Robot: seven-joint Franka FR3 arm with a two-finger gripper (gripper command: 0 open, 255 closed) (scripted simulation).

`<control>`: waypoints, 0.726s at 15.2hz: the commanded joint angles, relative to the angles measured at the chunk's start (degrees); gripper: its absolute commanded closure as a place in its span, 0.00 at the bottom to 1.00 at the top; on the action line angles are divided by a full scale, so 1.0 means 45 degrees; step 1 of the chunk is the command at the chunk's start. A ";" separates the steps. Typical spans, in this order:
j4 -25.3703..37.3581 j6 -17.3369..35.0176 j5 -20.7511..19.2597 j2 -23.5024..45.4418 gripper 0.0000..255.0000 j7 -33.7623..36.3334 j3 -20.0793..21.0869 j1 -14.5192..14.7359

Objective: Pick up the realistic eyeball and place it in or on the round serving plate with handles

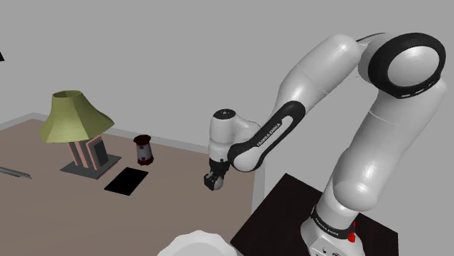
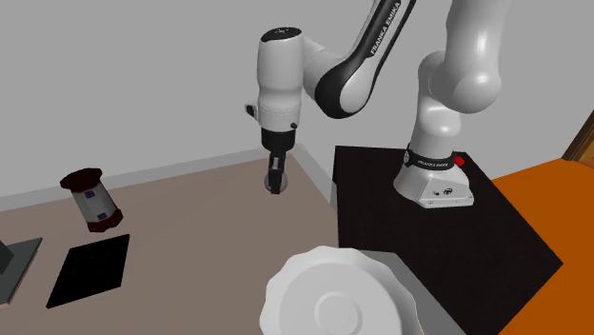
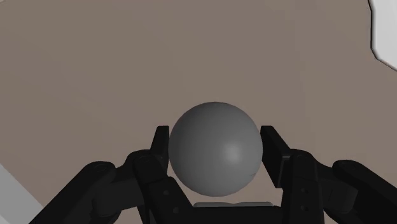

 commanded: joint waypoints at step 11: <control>0.0350 -0.0717 0.0015 0.0038 1.00 0.4734 0.2603 0.2170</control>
